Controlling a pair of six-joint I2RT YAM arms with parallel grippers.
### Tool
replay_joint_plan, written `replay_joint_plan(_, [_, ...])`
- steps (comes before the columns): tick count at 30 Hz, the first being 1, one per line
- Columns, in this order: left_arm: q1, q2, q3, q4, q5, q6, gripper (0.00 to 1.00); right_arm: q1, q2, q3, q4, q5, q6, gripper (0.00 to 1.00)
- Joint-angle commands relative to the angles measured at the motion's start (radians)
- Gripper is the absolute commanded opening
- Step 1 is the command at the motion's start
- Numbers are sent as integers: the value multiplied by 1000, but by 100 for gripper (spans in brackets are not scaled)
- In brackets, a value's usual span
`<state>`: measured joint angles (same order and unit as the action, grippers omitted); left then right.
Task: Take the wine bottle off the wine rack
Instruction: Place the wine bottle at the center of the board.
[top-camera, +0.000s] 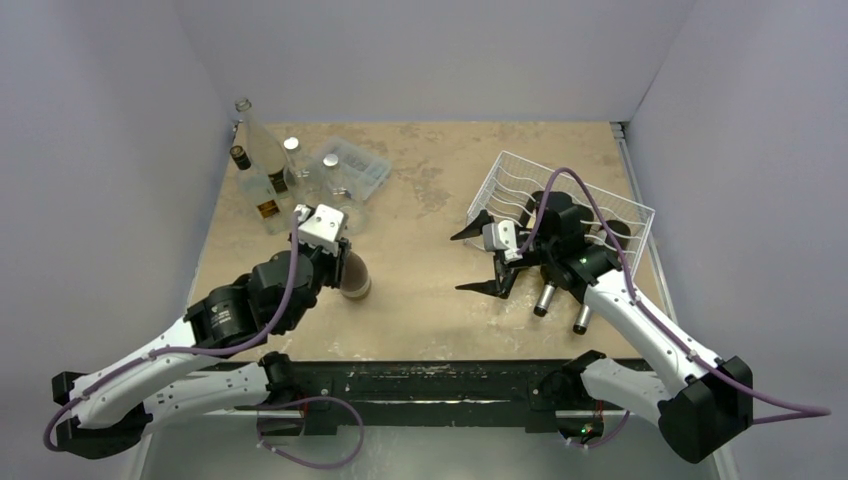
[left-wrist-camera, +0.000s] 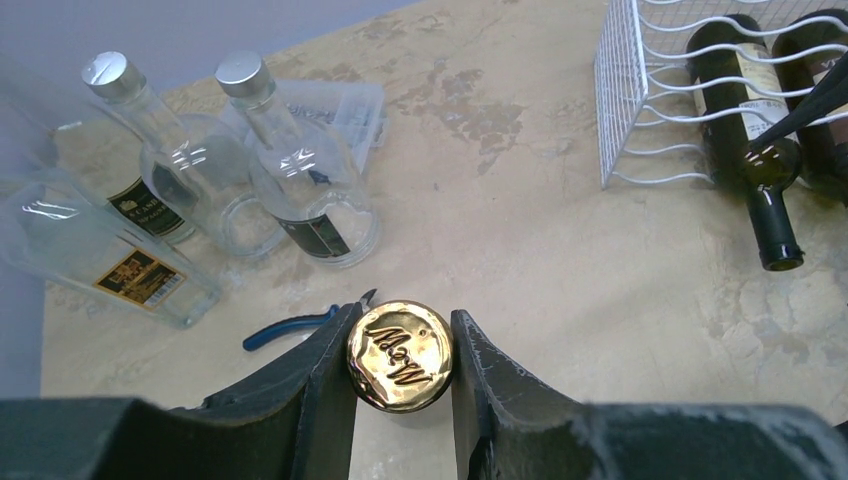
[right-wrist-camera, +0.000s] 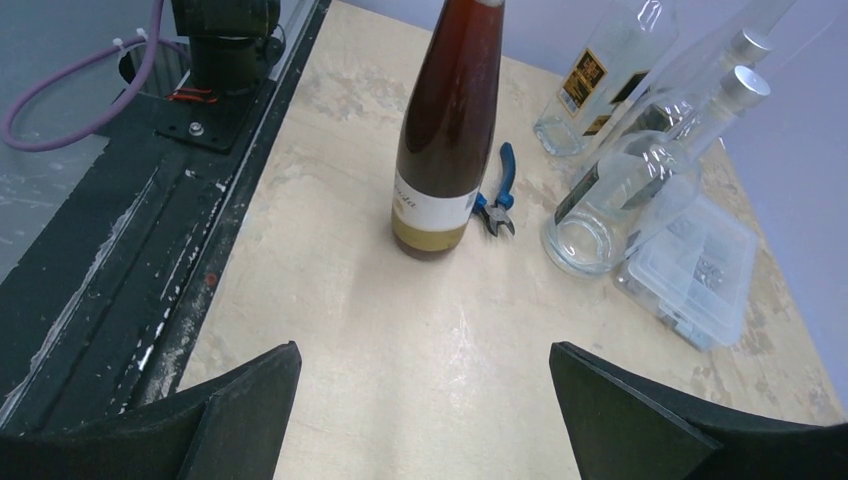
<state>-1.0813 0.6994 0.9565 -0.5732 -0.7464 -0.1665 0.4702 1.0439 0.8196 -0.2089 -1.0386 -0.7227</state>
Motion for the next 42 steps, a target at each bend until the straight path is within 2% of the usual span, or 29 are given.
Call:
replay_joint_plan(1, [24, -17, 120, 61, -12, 66, 0, -6, -16, 10, 2, -2, -14, 99])
replay_joint_plan(7, [75, -24, 163, 9, -2, 88, 0, -8, -12, 9, 4, 2, -15, 99])
replay_joint_plan(29, [299, 26, 338, -116, 184, 80, 0, -11, -12, 4, 9, 8, -18, 99])
replay_joint_plan(42, [406, 30, 384, -120, 200, 112, 0, -12, -12, 4, 7, 6, -20, 99])
